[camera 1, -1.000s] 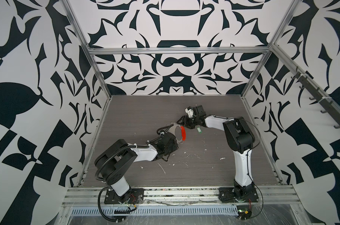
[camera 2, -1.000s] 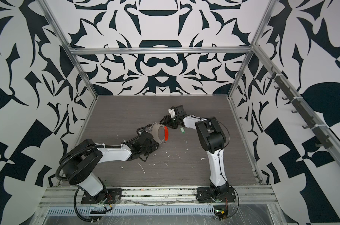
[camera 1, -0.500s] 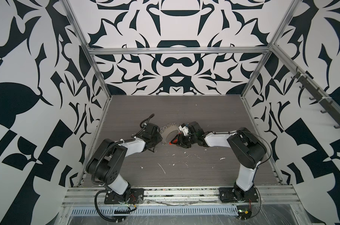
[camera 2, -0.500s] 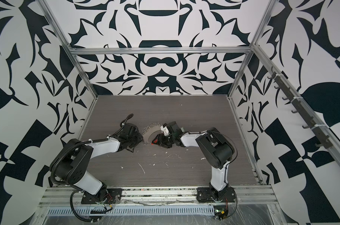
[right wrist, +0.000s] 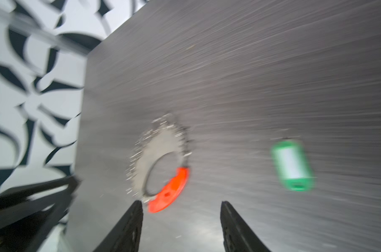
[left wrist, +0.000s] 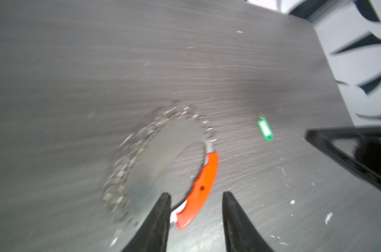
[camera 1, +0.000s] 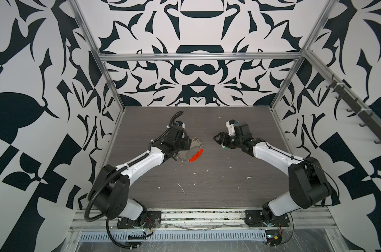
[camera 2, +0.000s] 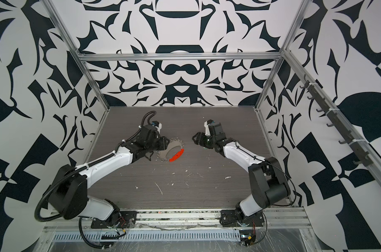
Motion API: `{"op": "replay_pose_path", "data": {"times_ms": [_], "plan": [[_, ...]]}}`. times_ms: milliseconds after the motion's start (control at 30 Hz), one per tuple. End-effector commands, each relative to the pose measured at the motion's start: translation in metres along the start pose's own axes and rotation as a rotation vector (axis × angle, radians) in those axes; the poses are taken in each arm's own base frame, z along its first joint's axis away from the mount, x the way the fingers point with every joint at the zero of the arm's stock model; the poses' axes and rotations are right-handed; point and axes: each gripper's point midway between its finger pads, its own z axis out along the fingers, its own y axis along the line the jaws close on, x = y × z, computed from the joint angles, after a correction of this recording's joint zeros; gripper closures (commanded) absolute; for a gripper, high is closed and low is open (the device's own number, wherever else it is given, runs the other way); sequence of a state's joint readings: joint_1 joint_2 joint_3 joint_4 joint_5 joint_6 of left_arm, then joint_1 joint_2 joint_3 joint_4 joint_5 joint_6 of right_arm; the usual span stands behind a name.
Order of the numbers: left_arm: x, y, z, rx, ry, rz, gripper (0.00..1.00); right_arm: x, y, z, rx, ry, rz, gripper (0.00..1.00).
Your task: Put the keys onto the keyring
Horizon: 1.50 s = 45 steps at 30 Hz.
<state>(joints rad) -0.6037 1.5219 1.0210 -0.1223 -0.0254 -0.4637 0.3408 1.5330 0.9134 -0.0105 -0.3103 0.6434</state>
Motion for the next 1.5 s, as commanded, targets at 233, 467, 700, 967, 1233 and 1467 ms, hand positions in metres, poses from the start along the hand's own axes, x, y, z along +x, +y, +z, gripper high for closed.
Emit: {"op": "replay_pose_path", "data": {"times_ms": [233,467,700,967,1233,1467], "plan": [[0.021,-0.044,0.058,0.266,0.141,0.710,0.69,-0.005,-0.060,0.000,0.167,-0.153,-0.089,0.40],[0.009,-0.016,0.076,0.317,0.167,0.938,0.72,0.002,-0.075,-0.008,0.240,-0.150,-0.125,0.38],[0.009,-0.001,0.105,0.327,0.289,1.003,0.71,-0.004,-0.074,0.002,0.248,-0.122,-0.147,0.37],[0.014,-0.002,0.119,0.354,0.335,0.991,0.70,-0.004,-0.081,0.011,0.255,-0.096,-0.127,0.37],[0.030,-0.014,0.125,0.355,0.348,1.035,0.68,-0.004,-0.084,0.012,0.251,-0.093,-0.109,0.37],[0.031,-0.010,0.136,0.318,0.354,1.050,0.69,-0.004,-0.083,0.012,0.236,-0.087,-0.098,0.37]]}}
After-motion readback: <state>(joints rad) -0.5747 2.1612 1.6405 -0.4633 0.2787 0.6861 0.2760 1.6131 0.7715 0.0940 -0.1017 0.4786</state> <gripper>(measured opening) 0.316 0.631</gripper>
